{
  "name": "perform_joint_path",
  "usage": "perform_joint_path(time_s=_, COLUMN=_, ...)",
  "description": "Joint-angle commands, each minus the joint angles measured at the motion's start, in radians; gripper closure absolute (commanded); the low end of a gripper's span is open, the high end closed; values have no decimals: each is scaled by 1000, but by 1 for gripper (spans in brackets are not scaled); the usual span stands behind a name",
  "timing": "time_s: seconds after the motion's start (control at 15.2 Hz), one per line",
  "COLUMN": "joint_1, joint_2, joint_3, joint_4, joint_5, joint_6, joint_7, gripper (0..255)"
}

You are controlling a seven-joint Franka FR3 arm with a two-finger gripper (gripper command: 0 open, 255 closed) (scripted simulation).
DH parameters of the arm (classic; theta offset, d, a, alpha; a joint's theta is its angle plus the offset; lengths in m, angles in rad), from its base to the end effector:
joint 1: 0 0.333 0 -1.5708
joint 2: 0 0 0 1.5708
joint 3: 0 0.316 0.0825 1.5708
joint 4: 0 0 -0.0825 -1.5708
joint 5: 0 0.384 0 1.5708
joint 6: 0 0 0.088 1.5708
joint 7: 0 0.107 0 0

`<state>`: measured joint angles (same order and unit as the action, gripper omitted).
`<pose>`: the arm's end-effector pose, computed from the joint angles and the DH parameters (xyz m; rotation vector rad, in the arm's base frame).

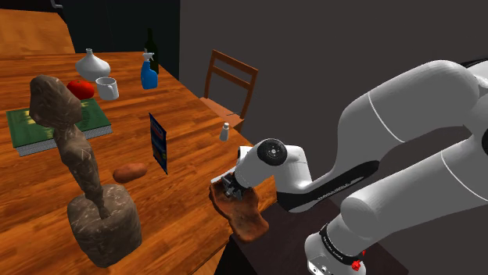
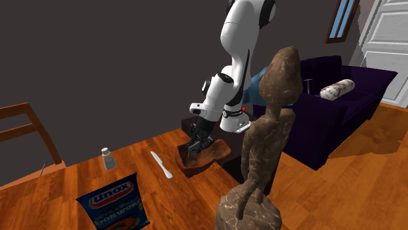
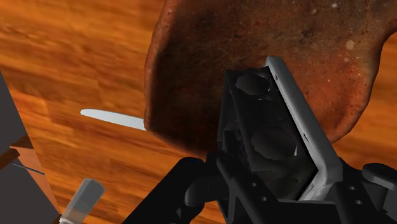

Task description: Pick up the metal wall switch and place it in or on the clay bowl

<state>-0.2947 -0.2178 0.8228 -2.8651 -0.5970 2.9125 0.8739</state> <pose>0.3079 0.1988 0.2456 2.9122 0.3375 0.4882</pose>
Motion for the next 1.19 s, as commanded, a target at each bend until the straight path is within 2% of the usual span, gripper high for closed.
perform_joint_path(time_s=0.0, joint_1=-1, joint_2=0, joint_3=0, joint_4=0, joint_5=-1, joint_6=0, joint_7=1, gripper=255)
perform_joint_path(time_s=0.07, joint_1=-1, joint_2=0, joint_3=1, joint_4=0, joint_5=-1, joint_6=0, joint_7=1, gripper=0)
perform_joint_path(time_s=0.4, joint_1=-1, joint_2=0, joint_3=1, joint_4=0, joint_5=-1, joint_6=0, joint_7=1, gripper=0)
perform_joint_path(time_s=0.46, joint_1=128, joint_2=-52, joint_3=-88, joint_4=-19, joint_5=133, joint_6=-31, joint_7=-97, gripper=0)
perform_joint_path(time_s=0.53, joint_1=236, joint_2=-100, joint_3=-165, joint_4=-31, joint_5=223, joint_6=-72, joint_7=-162, gripper=0)
perform_joint_path(time_s=0.59, joint_1=319, joint_2=-148, joint_3=-221, joint_4=-39, joint_5=294, joint_6=-117, joint_7=-212, gripper=0)
perform_joint_path(time_s=0.66, joint_1=374, joint_2=-185, joint_3=-257, joint_4=-42, joint_5=336, joint_6=-155, joint_7=-242, gripper=0)
perform_joint_path(time_s=1.12, joint_1=375, joint_2=-185, joint_3=-258, joint_4=-42, joint_5=336, joint_6=-155, joint_7=-241, gripper=0)
